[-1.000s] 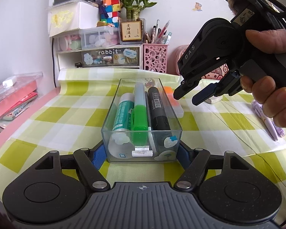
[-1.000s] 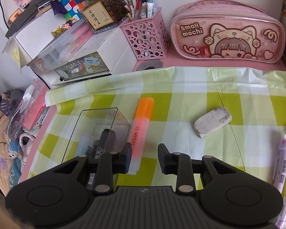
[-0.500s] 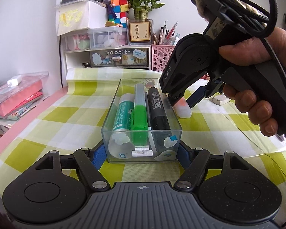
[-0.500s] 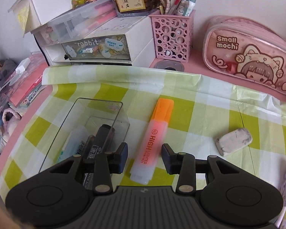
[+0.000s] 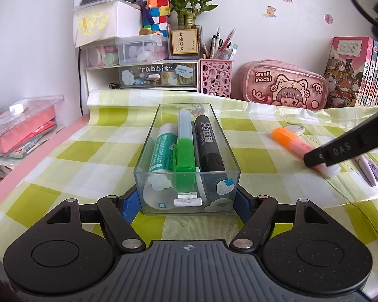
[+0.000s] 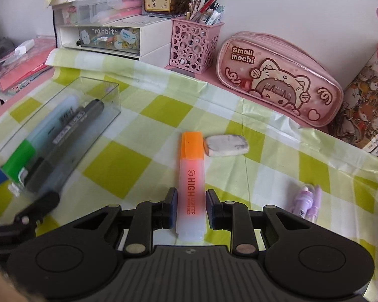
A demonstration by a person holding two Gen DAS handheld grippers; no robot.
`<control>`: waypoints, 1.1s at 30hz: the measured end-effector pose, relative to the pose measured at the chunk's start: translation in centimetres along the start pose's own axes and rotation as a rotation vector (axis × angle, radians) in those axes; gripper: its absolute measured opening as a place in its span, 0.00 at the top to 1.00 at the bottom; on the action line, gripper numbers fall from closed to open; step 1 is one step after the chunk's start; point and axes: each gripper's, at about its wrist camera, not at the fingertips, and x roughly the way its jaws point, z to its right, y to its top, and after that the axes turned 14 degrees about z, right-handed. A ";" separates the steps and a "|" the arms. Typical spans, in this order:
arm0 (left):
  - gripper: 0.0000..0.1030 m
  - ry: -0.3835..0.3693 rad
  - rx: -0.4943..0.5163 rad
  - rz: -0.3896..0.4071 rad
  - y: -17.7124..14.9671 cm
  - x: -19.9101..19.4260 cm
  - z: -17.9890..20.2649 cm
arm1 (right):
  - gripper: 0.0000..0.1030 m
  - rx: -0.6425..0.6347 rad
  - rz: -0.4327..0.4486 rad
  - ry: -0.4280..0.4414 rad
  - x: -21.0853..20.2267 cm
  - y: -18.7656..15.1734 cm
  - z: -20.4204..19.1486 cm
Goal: Organize stationery
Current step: 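Reach the right tool to the orange highlighter and grasp it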
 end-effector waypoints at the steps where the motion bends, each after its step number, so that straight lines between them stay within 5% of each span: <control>1: 0.30 0.001 0.000 -0.001 0.0 0.0 0.0 | 0.85 -0.015 0.006 0.005 -0.5 -0.4 0.1; 8: 0.30 0.001 0.001 0.000 0.0 0.0 0.0 | 0.84 0.068 0.027 0.043 -1.8 -1.5 1.7; 20: 0.30 0.000 0.000 0.000 0.0 0.0 0.0 | 0.85 0.717 0.055 0.234 -0.4 -3.1 9.1; 22: 0.30 0.000 0.001 0.000 0.0 0.0 0.0 | 0.92 0.685 0.060 0.207 -0.5 -3.0 8.5; 33: 0.30 -0.002 0.001 -0.001 0.0 0.0 0.0 | 0.94 0.504 0.075 0.137 -0.9 -1.9 4.9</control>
